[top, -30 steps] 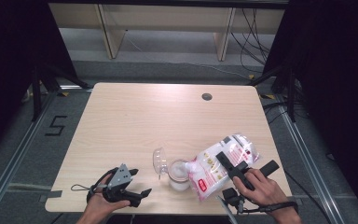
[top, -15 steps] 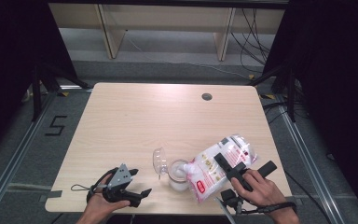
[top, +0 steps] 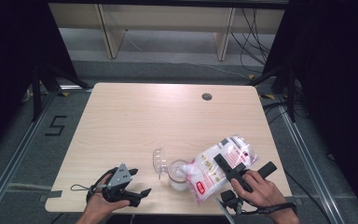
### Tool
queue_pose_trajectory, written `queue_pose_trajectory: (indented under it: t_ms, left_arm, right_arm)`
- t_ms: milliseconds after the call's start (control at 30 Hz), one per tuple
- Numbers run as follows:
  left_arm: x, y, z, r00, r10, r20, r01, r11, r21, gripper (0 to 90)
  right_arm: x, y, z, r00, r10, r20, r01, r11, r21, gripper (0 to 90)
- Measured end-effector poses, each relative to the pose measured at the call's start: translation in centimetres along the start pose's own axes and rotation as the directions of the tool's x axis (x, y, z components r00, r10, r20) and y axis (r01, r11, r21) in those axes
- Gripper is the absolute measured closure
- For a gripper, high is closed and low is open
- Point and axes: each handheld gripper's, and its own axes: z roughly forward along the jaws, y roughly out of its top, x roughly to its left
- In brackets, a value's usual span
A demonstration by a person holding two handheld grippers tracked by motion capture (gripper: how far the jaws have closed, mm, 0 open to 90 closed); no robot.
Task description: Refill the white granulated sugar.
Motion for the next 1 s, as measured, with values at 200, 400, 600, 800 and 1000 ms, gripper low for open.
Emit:
queue_pose_trajectory:
  t_ms: [200, 400, 600, 800, 1000]
  left_arm:
    - [0.03, 0.01, -0.02, 1.0000, 0.003, -0.001, -0.003, 1.0000, -0.001, 15.6]
    - [0.01, 0.00, 0.00, 1.0000, 0.000, 0.000, 0.000, 1.0000, 0.001, 15.6]
    - [0.02, 0.00, 0.02, 1.0000, 0.003, -0.003, -0.003, 1.0000, 0.004, 15.6]
    - [0.02, 0.00, -0.01, 1.0000, 0.000, 0.000, 0.000, 1.0000, 0.000, 15.6]
    - [0.01, 0.00, -0.01, 1.0000, 0.000, 0.000, 0.000, 1.0000, 0.000, 15.6]
  right_arm:
    - [-0.11, 0.29, 0.12, 0.9998, -0.018, -0.006, 0.018, 1.000, -0.020, 73.9]
    - [-0.10, 0.36, 0.14, 0.9999, -0.015, -0.007, 0.015, 1.000, -0.021, 74.0]
    - [-0.16, 0.09, 0.03, 0.9999, -0.012, -0.002, 0.012, 1.000, -0.010, 74.1]
    - [-0.12, -0.07, 0.02, 0.9999, -0.009, -0.006, 0.009, 1.000, -0.004, 74.2]
    - [-0.10, -0.14, 0.05, 0.9999, -0.011, -0.007, 0.011, 1.000, -0.004, 74.2]
